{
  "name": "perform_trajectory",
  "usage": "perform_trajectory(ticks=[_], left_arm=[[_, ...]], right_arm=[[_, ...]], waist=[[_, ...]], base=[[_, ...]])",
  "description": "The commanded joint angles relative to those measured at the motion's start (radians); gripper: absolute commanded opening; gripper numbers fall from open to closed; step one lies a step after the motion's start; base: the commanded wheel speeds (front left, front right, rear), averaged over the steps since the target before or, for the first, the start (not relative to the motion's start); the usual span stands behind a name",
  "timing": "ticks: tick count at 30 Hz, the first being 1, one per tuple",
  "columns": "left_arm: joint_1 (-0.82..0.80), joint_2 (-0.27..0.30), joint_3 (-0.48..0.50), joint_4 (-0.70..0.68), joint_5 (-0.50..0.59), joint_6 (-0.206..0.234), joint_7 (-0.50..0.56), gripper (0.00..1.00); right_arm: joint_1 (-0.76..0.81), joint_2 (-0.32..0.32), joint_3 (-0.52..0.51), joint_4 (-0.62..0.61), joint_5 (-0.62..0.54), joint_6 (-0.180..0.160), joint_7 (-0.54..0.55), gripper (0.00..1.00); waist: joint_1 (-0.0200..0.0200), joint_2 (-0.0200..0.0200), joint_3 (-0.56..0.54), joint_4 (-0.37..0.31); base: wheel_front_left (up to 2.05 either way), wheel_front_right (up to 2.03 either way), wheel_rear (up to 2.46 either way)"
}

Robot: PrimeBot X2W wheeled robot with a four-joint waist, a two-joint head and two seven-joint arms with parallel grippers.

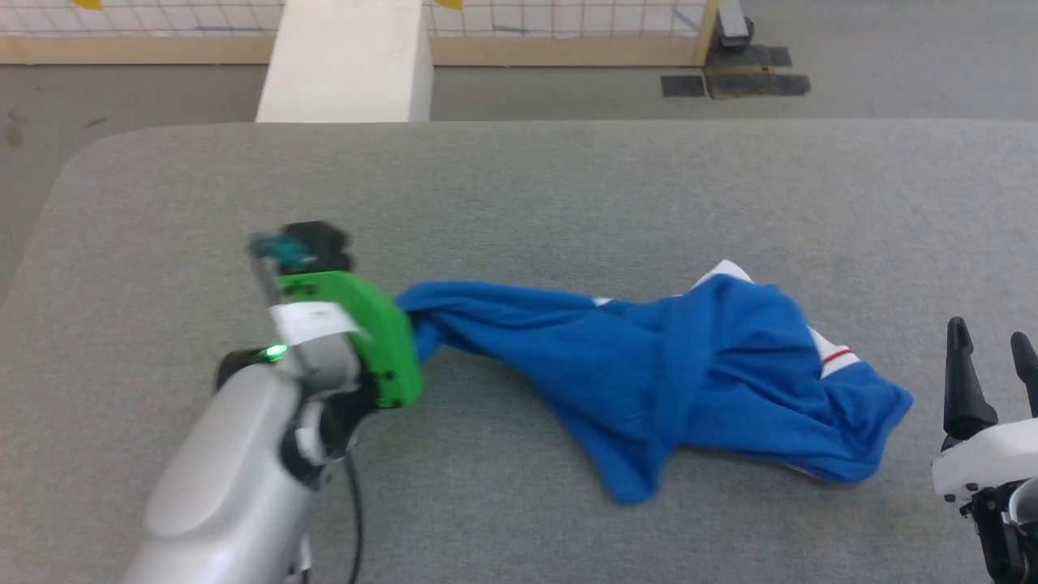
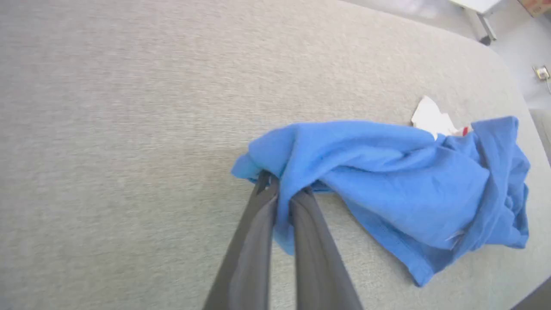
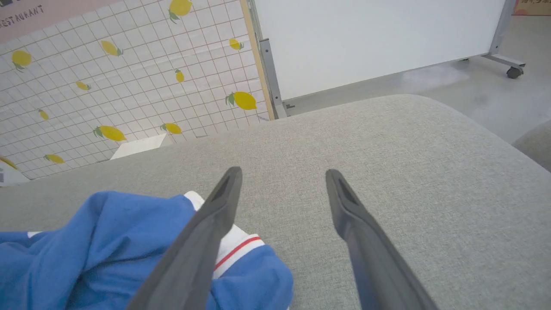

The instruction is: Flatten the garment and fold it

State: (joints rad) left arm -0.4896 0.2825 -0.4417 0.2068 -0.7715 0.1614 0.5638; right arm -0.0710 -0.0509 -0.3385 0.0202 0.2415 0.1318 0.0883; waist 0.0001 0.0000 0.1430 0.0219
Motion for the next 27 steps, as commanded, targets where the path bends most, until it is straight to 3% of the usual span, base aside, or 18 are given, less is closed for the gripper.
perform_trajectory(ticks=[1,6,11,17,18,19,20,27], left_arm=[[0.045,0.023,0.034,-0.022,-0.016,0.027,-0.020,0.00],[0.199,0.073,0.158,-0.083,-0.072,0.112,-0.065,0.00],[0.390,0.080,0.260,-0.116,-0.136,0.178,-0.107,0.00],[0.527,0.037,0.266,-0.115,-0.191,0.182,-0.105,0.00],[0.534,0.030,0.265,-0.112,-0.196,0.179,-0.107,0.09],[0.538,0.022,0.267,-0.111,-0.203,0.171,-0.113,0.63],[0.536,0.014,0.275,-0.115,-0.210,0.163,-0.127,1.00],[0.484,0.015,0.342,-0.202,-0.201,0.088,-0.267,1.00]], right_arm=[[0.000,0.001,0.003,0.000,-0.007,-0.001,0.002,1.00],[0.003,0.001,0.016,-0.002,-0.006,-0.001,0.007,1.00],[-0.004,0.001,0.030,-0.006,-0.007,-0.001,0.013,1.00],[-0.011,0.001,0.040,-0.003,-0.005,-0.001,0.013,1.00],[-0.011,0.001,0.041,-0.001,-0.005,-0.001,0.013,1.00],[-0.012,0.001,0.041,0.001,-0.004,-0.001,0.012,1.00],[-0.012,0.001,0.042,0.002,-0.003,-0.001,0.012,1.00],[-0.011,0.001,0.042,0.010,-0.004,-0.001,0.011,1.00]], waist=[[-0.0001,0.0000,-0.029,0.037],[-0.0001,0.0000,-0.032,0.059],[-0.0001,0.0000,-0.021,0.064],[-0.0001,0.0000,-0.012,0.064],[-0.0001,0.0000,-0.012,0.065],[-0.0001,0.0000,-0.012,0.065],[-0.0001,0.0000,-0.013,0.066],[-0.0001,0.0000,-0.030,0.071]], base=[[0.00,0.00,0.00],[0.00,0.00,0.00],[0.00,0.00,0.00],[0.00,0.00,0.00],[0.00,0.00,0.00],[0.00,0.00,0.00],[0.00,0.00,0.00],[0.00,0.00,0.00]])
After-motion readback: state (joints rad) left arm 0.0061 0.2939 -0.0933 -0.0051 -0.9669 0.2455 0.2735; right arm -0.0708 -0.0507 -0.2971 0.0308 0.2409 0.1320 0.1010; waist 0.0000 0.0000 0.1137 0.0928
